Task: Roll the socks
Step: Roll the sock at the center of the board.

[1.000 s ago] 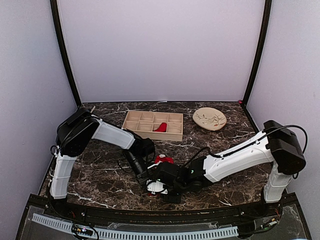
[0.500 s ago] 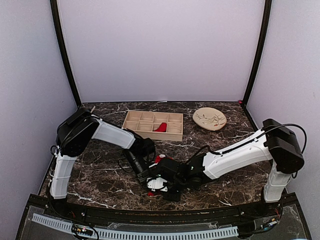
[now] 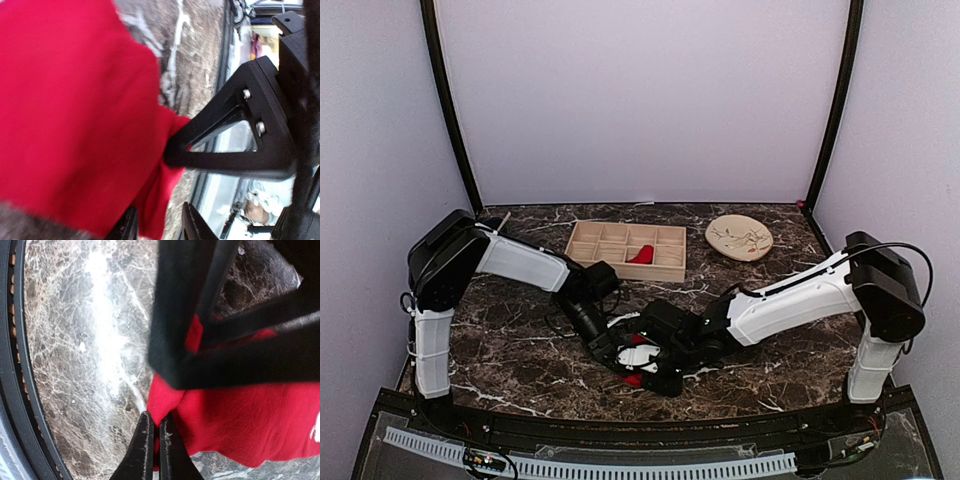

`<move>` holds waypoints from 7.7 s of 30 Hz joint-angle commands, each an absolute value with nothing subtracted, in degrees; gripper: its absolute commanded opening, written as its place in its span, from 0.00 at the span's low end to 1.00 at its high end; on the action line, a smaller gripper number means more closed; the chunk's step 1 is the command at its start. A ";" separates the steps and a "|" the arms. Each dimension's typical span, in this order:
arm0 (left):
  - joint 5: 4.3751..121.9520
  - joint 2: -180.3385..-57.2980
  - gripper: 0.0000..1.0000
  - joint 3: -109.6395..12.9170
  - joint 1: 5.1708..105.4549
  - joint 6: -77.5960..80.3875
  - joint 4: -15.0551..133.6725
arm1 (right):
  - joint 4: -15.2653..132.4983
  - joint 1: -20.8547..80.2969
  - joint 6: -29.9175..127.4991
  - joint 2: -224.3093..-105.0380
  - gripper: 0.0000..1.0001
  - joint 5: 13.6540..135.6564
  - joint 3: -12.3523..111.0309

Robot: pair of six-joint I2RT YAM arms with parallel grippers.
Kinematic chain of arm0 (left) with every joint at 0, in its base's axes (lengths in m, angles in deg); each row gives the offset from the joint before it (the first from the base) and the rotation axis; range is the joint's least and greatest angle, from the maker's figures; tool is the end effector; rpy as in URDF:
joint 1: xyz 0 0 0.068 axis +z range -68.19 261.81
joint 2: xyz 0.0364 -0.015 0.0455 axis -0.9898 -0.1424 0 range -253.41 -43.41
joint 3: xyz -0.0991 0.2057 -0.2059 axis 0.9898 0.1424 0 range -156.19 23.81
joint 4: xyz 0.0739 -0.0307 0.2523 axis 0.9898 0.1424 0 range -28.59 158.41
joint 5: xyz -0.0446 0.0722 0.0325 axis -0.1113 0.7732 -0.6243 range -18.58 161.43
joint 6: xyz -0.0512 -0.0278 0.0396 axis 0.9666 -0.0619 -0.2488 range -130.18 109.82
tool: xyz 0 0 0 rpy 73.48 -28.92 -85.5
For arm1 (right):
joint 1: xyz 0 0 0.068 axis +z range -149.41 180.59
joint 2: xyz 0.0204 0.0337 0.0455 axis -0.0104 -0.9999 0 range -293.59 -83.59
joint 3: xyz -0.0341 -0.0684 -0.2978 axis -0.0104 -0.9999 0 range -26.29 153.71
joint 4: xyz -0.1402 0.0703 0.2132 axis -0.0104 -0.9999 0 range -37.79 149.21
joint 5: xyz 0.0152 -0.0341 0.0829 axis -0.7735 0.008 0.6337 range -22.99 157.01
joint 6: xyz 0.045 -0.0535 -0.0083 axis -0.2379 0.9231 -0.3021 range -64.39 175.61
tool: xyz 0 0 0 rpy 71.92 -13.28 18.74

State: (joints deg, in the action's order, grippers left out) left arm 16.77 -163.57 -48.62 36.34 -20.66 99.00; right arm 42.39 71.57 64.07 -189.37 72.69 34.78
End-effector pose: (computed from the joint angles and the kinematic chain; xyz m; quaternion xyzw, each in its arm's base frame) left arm 0.2406 -0.3116 0.1221 -0.4330 -0.7751 0.4484 0.1033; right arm 0.1194 0.3638 0.1544 -0.6280 0.7369 0.1685 0.1851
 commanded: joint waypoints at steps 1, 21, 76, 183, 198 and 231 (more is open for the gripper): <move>26.09 -158.99 0.32 -44.39 38.65 -14.82 91.01 | 37.59 69.78 61.92 -191.17 0.01 77.10 33.89; 42.61 -141.54 0.33 -27.86 39.78 -4.33 67.19 | 37.10 63.38 58.08 -193.34 0.00 93.73 34.71; 59.70 -128.07 0.32 -12.93 14.91 -16.99 51.55 | 32.85 54.47 56.00 -202.33 0.00 111.69 39.17; 32.07 -157.91 0.00 -43.64 26.82 -27.74 86.97 | 54.43 48.62 43.74 -177.10 0.30 96.29 15.52; 21.38 -166.33 0.00 -51.48 31.68 -27.55 96.16 | 53.92 63.09 48.51 -171.52 0.31 73.17 15.13; 13.12 -173.66 0.00 -58.33 34.79 -30.83 104.95 | 51.82 77.65 60.35 -177.09 0.37 55.03 22.24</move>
State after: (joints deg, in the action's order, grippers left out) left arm 11.00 -172.31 -57.82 34.35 -29.10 102.47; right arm 51.79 76.65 58.30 -176.06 56.45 20.73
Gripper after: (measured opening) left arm 0.033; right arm 0.367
